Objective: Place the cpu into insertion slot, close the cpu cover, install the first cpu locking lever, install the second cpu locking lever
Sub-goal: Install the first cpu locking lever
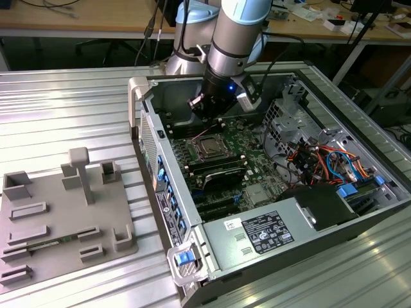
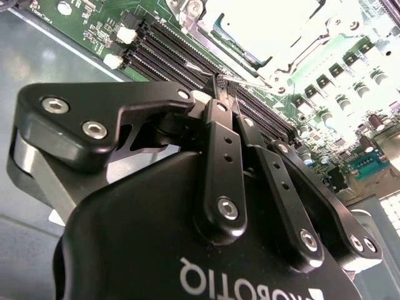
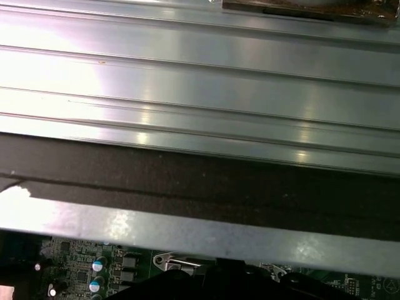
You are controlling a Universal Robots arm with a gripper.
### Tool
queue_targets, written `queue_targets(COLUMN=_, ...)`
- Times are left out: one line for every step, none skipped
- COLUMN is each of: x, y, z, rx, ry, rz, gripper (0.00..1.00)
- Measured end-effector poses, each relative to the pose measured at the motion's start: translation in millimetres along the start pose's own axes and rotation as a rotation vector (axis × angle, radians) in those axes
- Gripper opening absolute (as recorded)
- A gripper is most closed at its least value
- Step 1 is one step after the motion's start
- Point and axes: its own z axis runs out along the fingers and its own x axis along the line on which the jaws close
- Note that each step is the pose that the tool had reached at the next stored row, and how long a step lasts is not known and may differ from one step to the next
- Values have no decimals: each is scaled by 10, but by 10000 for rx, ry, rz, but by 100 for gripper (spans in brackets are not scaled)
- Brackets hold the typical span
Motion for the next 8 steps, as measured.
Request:
queue_targets(x=-3, y=0, z=1, rx=2, ry=0, rz=0, gripper=11)
queue_targets(x=-13, y=-2, z=7, rx=11, ry=3, rz=1, gripper=11)
queue_targets(x=-19, y=-3, z=10, rx=13, ry=3, rz=2, gripper=11)
queue_targets(x=-29, y=-5, z=24, rx=13, ry=2, rz=1, gripper=11)
queue_targets(x=-31, y=-6, z=29, rx=14, ry=2, rz=1, gripper=11)
queue_targets(x=-34, y=-7, z=34, rx=15, ry=3, rz=1, gripper=11)
queue_targets(x=-43, y=-9, z=50, rx=15, ry=3, rz=2, gripper=11)
queue_targets(x=-48, y=-10, z=60, rx=14, ry=3, rz=1, gripper=11)
